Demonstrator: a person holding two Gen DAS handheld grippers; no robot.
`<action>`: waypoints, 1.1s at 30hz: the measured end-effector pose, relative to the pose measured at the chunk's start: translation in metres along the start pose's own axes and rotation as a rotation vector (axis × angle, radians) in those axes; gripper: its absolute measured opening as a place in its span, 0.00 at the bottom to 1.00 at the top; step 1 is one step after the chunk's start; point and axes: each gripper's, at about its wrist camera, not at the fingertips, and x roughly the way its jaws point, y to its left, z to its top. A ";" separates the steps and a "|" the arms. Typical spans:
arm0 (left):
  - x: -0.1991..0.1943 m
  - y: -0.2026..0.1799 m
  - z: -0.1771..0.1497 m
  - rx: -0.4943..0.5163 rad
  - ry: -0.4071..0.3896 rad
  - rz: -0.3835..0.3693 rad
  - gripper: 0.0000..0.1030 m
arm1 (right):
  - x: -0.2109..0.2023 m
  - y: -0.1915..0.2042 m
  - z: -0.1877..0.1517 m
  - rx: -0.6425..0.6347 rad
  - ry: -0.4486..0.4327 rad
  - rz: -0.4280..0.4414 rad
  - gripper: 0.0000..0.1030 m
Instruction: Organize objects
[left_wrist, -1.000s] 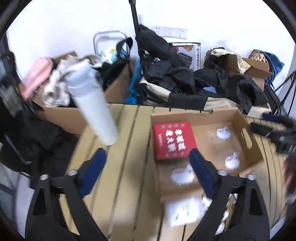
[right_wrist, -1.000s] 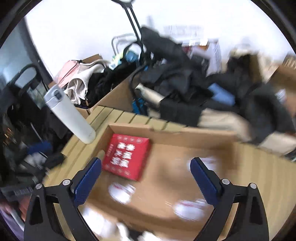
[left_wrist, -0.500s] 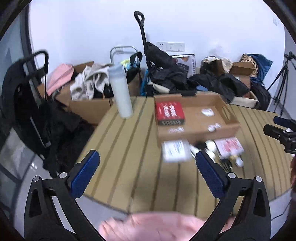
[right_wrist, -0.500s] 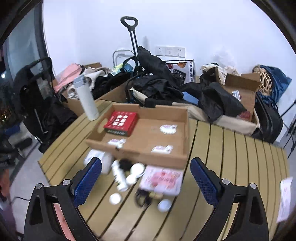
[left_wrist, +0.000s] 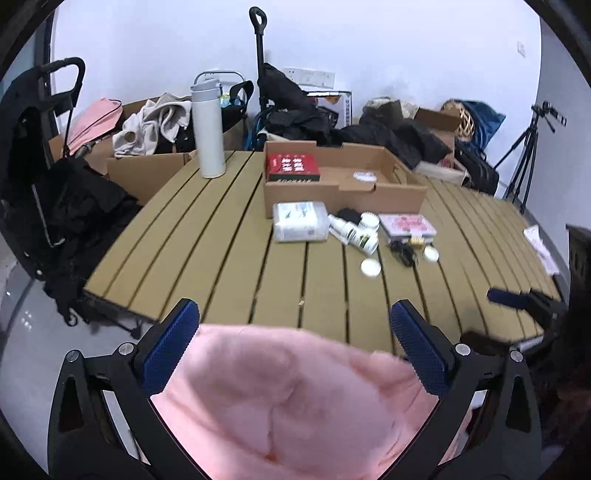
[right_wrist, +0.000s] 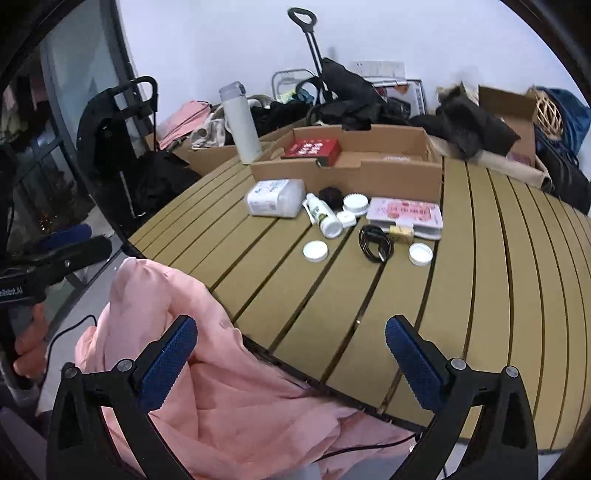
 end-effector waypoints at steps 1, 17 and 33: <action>0.011 -0.002 0.002 -0.013 0.006 -0.015 1.00 | 0.001 0.000 0.002 -0.015 0.001 0.008 1.00; 0.203 -0.079 0.019 0.016 0.316 -0.135 0.56 | 0.055 -0.098 0.018 0.075 0.065 -0.169 0.65; 0.191 -0.081 0.006 0.079 0.292 -0.077 0.24 | 0.121 -0.121 0.045 0.035 0.106 -0.268 0.31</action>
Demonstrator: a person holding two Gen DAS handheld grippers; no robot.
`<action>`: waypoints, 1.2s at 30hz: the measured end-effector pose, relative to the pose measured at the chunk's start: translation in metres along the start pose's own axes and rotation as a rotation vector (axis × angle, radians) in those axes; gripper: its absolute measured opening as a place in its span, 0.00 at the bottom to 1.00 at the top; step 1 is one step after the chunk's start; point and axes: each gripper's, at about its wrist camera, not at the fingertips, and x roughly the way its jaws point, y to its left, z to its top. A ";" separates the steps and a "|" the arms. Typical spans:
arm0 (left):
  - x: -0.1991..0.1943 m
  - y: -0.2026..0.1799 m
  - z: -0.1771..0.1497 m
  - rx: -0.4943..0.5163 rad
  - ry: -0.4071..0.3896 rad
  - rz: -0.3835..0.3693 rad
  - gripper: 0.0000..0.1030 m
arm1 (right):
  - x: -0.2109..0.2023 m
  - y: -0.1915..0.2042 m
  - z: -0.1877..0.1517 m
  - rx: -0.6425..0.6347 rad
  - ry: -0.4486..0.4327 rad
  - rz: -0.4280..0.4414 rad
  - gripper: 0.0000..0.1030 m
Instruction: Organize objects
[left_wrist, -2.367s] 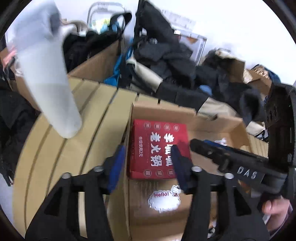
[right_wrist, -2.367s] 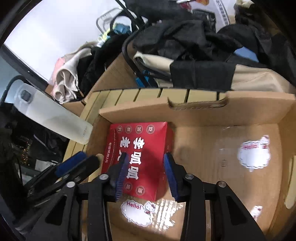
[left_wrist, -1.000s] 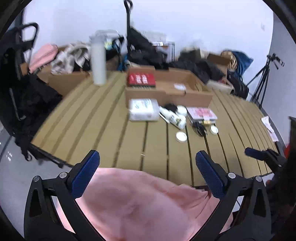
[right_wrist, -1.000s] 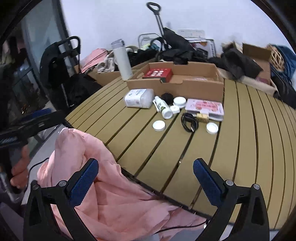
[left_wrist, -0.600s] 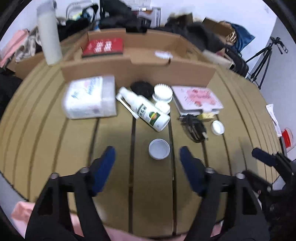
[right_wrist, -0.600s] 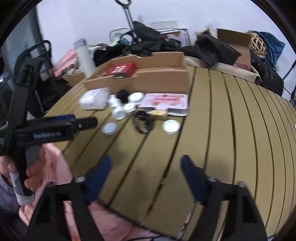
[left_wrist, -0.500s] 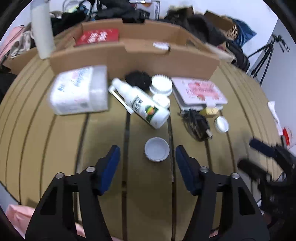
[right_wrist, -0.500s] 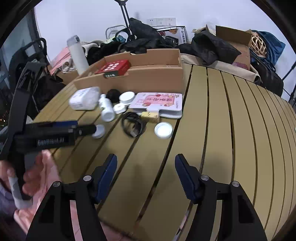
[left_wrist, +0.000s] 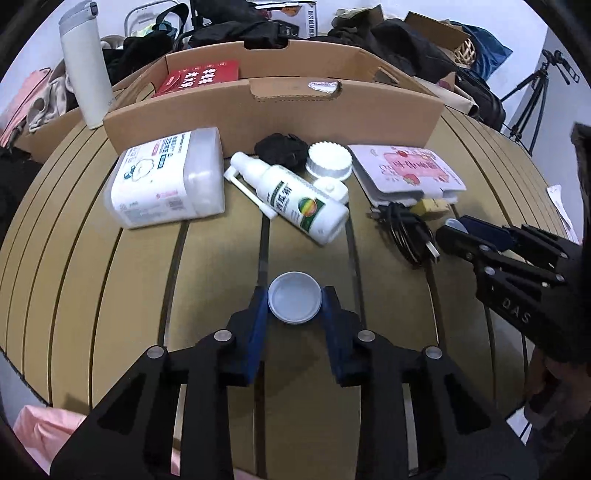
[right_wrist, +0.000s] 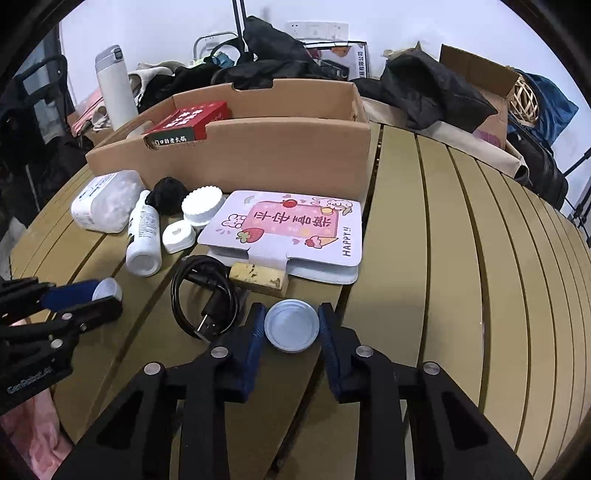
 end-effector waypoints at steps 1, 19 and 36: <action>-0.004 0.000 -0.003 0.003 -0.005 0.000 0.24 | -0.003 0.001 -0.002 0.003 0.003 0.003 0.31; -0.144 0.062 0.000 -0.132 -0.202 -0.076 0.24 | -0.128 0.019 -0.018 0.018 -0.119 0.101 0.31; 0.024 0.058 0.256 -0.092 -0.069 -0.196 0.24 | 0.031 -0.015 0.233 0.025 -0.042 0.122 0.31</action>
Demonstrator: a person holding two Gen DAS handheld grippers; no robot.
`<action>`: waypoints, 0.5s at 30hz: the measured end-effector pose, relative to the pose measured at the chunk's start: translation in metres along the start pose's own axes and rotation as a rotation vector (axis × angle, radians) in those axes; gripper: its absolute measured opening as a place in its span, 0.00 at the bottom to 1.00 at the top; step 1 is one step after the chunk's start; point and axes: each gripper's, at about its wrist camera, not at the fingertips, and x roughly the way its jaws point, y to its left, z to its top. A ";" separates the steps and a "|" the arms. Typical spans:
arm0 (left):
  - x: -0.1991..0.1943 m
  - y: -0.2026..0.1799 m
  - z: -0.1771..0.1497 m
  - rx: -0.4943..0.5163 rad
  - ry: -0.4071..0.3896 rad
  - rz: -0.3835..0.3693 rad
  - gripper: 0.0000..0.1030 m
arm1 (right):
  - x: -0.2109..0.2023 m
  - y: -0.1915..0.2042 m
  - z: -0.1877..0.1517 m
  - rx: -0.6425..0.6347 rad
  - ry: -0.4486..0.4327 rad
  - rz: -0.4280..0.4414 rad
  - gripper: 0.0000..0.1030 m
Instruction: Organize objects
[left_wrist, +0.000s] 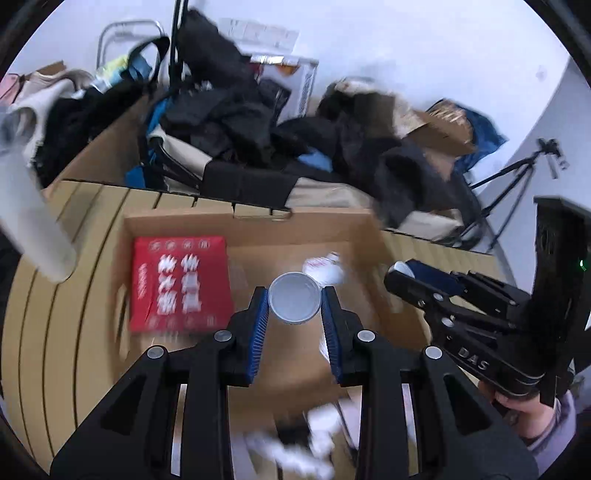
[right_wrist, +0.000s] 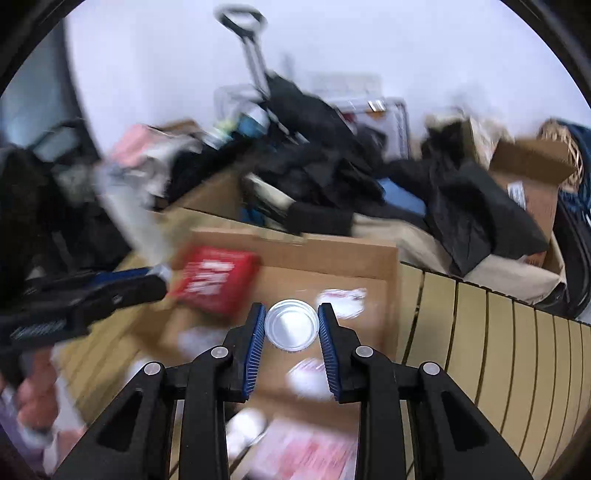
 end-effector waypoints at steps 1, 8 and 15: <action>0.019 0.003 0.007 -0.001 0.016 0.028 0.24 | 0.018 -0.007 0.007 0.014 0.020 -0.027 0.31; 0.077 0.020 0.023 -0.015 0.034 0.096 0.62 | 0.095 -0.022 0.033 -0.016 0.110 -0.170 0.42; 0.018 0.025 0.032 0.032 -0.043 0.126 0.81 | 0.059 -0.017 0.043 -0.038 0.017 -0.157 0.86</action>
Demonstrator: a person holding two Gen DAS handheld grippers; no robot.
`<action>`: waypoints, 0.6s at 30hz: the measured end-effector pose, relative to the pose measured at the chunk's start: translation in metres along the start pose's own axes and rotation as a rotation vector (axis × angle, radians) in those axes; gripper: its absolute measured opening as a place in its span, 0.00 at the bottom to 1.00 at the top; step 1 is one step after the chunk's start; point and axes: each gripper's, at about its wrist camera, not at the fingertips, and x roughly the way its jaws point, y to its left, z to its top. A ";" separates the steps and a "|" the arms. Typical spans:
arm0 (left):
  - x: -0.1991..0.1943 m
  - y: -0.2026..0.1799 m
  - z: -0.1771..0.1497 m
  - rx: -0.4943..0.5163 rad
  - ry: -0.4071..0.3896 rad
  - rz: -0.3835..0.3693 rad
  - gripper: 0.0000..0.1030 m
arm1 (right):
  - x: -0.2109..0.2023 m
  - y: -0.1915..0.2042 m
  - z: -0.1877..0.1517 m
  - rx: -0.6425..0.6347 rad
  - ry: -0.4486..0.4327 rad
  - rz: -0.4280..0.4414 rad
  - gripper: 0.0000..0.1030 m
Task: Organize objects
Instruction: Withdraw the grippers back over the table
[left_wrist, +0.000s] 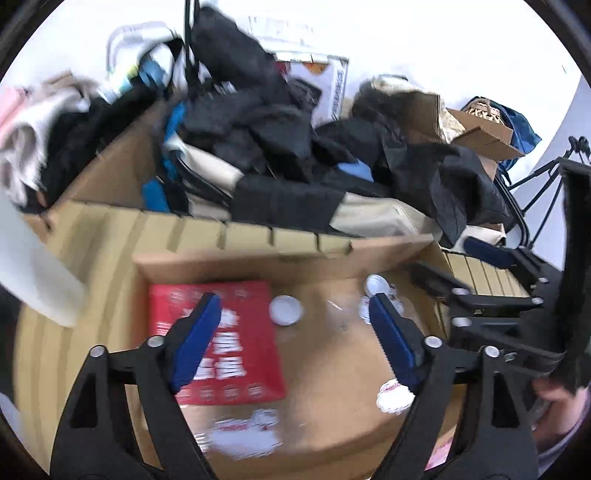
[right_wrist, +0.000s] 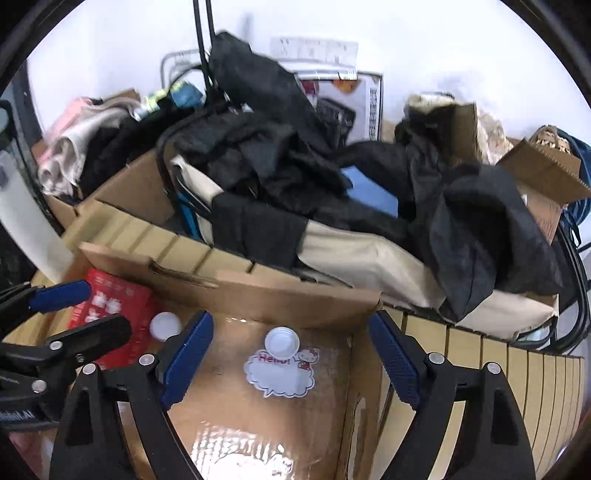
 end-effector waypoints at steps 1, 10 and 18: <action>-0.011 0.002 0.001 0.011 -0.008 0.022 0.89 | -0.010 0.001 0.001 -0.005 -0.006 0.008 0.86; -0.138 0.022 -0.034 0.139 -0.062 0.227 1.00 | -0.130 -0.018 -0.026 -0.091 -0.010 -0.024 0.87; -0.230 0.031 -0.106 0.055 -0.102 0.211 1.00 | -0.212 0.001 -0.092 -0.069 -0.072 0.031 0.87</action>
